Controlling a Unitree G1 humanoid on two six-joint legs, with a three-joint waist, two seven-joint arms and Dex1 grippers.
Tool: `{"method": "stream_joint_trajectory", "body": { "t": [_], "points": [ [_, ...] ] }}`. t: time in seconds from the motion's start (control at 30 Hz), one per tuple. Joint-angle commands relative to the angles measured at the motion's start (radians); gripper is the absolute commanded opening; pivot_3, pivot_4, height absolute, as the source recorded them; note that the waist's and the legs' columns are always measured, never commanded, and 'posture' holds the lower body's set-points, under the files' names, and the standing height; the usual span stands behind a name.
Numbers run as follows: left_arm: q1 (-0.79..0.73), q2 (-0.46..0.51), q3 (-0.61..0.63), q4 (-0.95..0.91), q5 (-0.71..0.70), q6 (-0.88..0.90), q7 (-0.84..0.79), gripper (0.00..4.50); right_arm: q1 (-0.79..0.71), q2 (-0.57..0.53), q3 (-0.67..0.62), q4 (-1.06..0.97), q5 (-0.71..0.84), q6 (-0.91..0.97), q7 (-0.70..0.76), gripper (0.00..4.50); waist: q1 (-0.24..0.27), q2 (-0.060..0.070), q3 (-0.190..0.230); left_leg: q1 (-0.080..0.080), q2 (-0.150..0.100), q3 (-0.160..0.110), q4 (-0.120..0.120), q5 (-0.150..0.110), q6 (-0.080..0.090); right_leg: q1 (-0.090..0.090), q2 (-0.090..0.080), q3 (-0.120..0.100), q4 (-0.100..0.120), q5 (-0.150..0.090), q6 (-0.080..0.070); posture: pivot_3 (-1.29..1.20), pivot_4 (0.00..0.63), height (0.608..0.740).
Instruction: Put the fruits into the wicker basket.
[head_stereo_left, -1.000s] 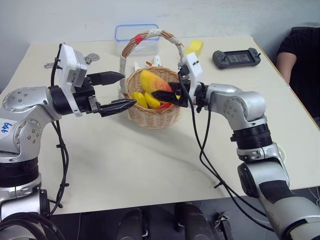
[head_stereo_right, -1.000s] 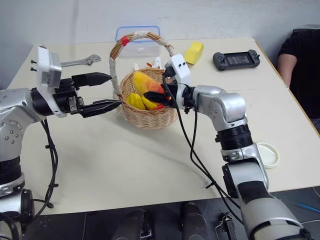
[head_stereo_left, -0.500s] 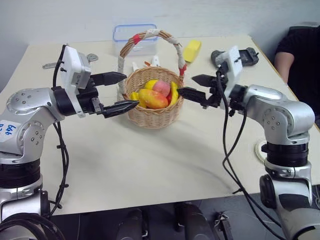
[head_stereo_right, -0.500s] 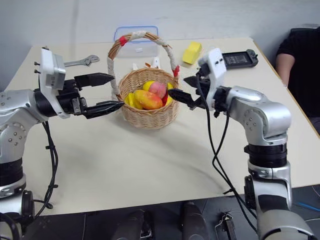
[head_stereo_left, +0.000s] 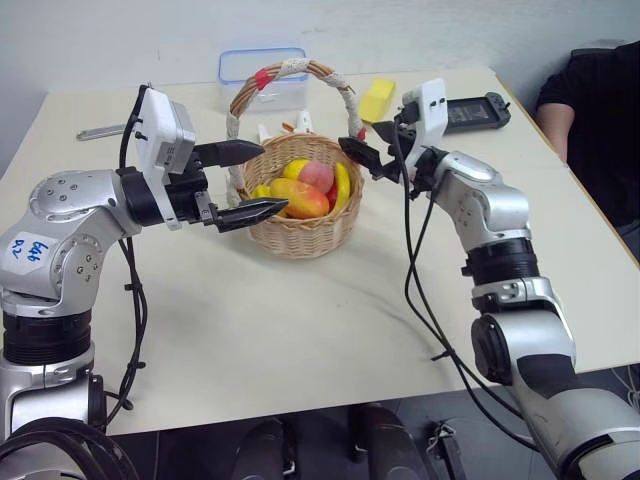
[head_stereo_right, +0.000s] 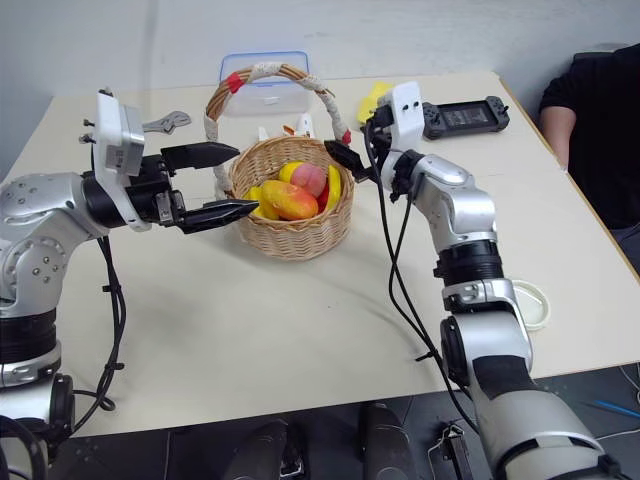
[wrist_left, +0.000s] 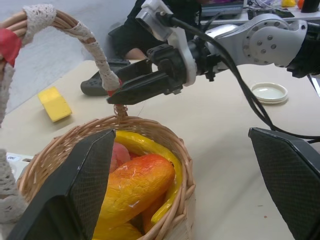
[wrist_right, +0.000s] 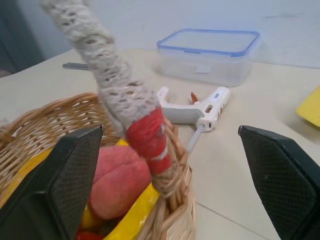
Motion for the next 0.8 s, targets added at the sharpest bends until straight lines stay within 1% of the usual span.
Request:
{"method": "stream_joint_trajectory", "body": {
  "t": [0.03, 0.2, 0.3, 0.37, 0.5, 0.63, 0.7, 0.8],
  "points": [
    [-0.014, 0.003, 0.016, -0.018, -0.001, -0.021, 0.004, 4.5, -0.04, 0.006, -0.035, 0.06, -0.013, -0.082, 0.001, 3.2, 0.0, 0.0, 0.0, 0.0, 0.0, 0.0, 0.0, 0.0, 0.0, 0.0, 0.0, 0.0, 0.0, 0.0, 0.0, 0.0, 0.15, 0.74],
    [-0.008, 0.004, 0.022, -0.013, 0.0, -0.027, 0.004, 4.5, -0.039, 0.014, -0.034, 0.073, -0.014, -0.114, 0.022, 1.36, -0.002, 0.0, 0.0, 0.0, 0.0, 0.0, 0.0, 0.0, 0.0, 0.0, 0.0, 0.0, 0.0, 0.0, 0.0, 0.0, 0.15, 0.74],
    [-0.013, -0.003, 0.019, -0.004, 0.0, -0.033, 0.007, 4.5, -0.023, 0.014, -0.039, 0.051, -0.014, -0.128, 0.034, 0.35, -0.002, 0.0, 0.0, 0.0, 0.0, 0.0, 0.0, 0.0, 0.0, 0.0, 0.0, 0.0, 0.0, 0.0, 0.0, 0.0, 0.15, 0.74],
    [-0.019, -0.012, 0.01, -0.003, 0.001, -0.038, 0.007, 4.5, 0.0, 0.004, -0.049, -0.007, -0.004, -0.124, 0.047, 0.2, -0.001, 0.0, 0.0, 0.0, 0.0, 0.0, 0.0, 0.0, 0.0, 0.0, 0.0, 0.0, 0.0, 0.0, 0.0, 0.0, 0.15, 0.74],
    [-0.033, -0.041, -0.003, -0.01, -0.018, -0.026, 0.009, 4.5, 0.11, -0.066, -0.083, -0.234, 0.018, -0.086, 0.059, 0.19, 0.014, 0.0, 0.0, -0.001, 0.0, -0.001, 0.0, 0.0, 0.0, 0.0, 0.0, 0.0, 0.0, 0.0, 0.0, 0.0, 0.15, 0.74],
    [-0.038, -0.081, -0.025, -0.034, -0.043, -0.006, 0.006, 4.5, 0.285, -0.209, -0.169, -0.497, 0.029, -0.017, 0.024, 0.18, 0.034, 0.0, 0.0, -0.003, 0.0, -0.003, 0.0, 0.0, 0.0, 0.0, 0.0, -0.001, -0.002, 0.0, 0.0, 0.0, 0.15, 0.74],
    [-0.04, -0.097, -0.034, -0.034, -0.051, -0.001, -0.002, 4.5, 0.367, -0.28, -0.228, -0.585, 0.042, 0.025, 0.01, 0.18, 0.041, 0.0, 0.0, -0.003, -0.001, -0.003, 0.001, 0.0, 0.0, 0.0, 0.0, -0.001, -0.002, 0.0, 0.0, 0.0, 0.15, 0.74],
    [-0.046, -0.123, -0.06, -0.02, -0.048, -0.007, -0.02, 4.5, 0.484, -0.381, -0.342, -0.664, 0.055, 0.072, -0.011, 0.18, 0.049, 0.0, 0.0, -0.003, -0.001, -0.002, 0.001, 0.0, 0.0, 0.0, 0.0, -0.001, -0.002, 0.0, 0.001, 0.0, 0.15, 0.74]
  ]
}}
